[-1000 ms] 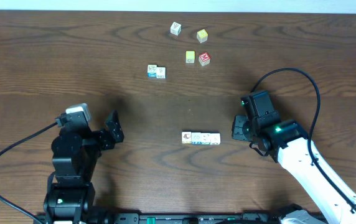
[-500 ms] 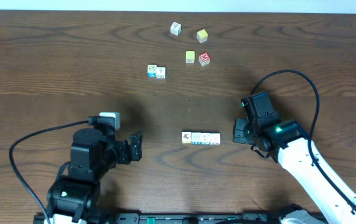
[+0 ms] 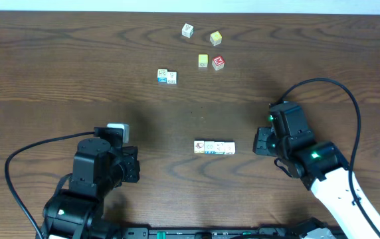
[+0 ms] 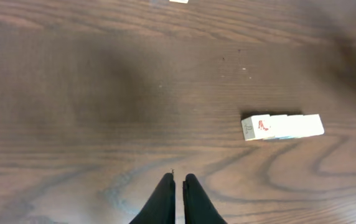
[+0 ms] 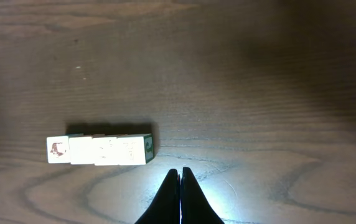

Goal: Lift 4 blocks

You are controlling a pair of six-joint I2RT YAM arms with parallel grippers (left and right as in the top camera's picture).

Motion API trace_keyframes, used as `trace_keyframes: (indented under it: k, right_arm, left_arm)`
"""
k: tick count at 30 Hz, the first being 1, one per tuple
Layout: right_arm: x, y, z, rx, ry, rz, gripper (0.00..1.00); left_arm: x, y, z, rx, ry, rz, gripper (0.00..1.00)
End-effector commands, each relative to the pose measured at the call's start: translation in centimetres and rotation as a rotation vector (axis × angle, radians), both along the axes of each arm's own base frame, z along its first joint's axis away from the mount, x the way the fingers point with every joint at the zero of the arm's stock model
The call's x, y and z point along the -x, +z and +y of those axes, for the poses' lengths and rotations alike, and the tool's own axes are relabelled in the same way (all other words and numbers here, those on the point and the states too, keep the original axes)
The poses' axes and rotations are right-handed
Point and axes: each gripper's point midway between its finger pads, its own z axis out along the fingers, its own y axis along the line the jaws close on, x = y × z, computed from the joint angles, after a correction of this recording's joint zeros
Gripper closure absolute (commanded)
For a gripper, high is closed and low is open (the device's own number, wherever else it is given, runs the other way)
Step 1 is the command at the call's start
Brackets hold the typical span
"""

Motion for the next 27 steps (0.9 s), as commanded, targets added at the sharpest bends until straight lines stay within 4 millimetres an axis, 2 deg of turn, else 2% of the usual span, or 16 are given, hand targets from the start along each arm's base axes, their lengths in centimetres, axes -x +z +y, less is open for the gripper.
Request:
trace_keyframes:
  k: [1,5,9,14,22,25,27]
  right_arm:
    - [-0.3,1.0,-0.2,-0.001,0.001,-0.030,0.99]
    - [0.1,0.8,-0.2,-0.005,0.009,-0.008,0.99]
    - [0.0,0.9,0.0,0.016,0.061,-0.022,0.99]
    - [-0.4,1.0,-0.4,0.033,0.051,-0.037,0.99]
    - [-1.4,-0.9,-1.5,0.074,0.010,0.015,0.99]
    - [-2.1,-1.5,-1.7,0.070,-0.015,0.024,0.99]
    - [-2.4,-1.9,-2.0,0.074,-0.029,0.037,0.99]
  left_arm:
    - [-0.4,1.0,-0.2,0.029,0.017,-0.026,0.93]
    - [-0.8,1.4,-0.3,0.033,0.017,-0.047,0.93]
    - [-1.0,0.7,-0.4,0.025,0.011,-0.025,0.93]
    - [-2.0,-1.7,-0.7,0.000,0.009,0.065,0.93]
    - [-4.0,-7.8,-2.1,-0.017,0.016,0.292,0.93]
    - [-5.0,-8.5,-2.4,-0.003,0.049,0.325,0.93]
    - [-5.6,-8.2,-2.5,0.008,0.066,0.333,0.93]
